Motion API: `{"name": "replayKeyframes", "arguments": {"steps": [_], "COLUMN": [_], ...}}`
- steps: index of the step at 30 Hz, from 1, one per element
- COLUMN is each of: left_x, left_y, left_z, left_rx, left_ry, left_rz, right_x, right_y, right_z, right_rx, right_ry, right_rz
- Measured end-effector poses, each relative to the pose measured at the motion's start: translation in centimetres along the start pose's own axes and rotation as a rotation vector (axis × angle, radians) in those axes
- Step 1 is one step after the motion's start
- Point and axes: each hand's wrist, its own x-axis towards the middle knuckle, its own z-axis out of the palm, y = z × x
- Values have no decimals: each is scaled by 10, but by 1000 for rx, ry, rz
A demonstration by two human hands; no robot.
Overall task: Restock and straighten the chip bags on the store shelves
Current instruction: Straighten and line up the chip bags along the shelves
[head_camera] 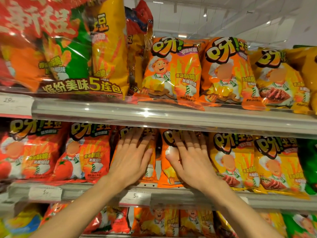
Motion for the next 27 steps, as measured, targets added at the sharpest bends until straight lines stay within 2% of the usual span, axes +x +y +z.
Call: {"name": "replayKeyframes", "arguments": {"steps": [10,21,27], "left_x": [3,4,4], "left_y": [-6,-7,-8], "left_z": [22,31,32], "left_rx": [120,166,152], "left_ry": [-34,33,38], "left_rz": [-13,-21,-21], "right_x": [15,20,18], "right_y": [-16,-16,-18], "right_z": [27,41,36], "right_rx": [-40,-63,-83], "right_ry": [65,161,136], "right_rz": [43,65,73]}}
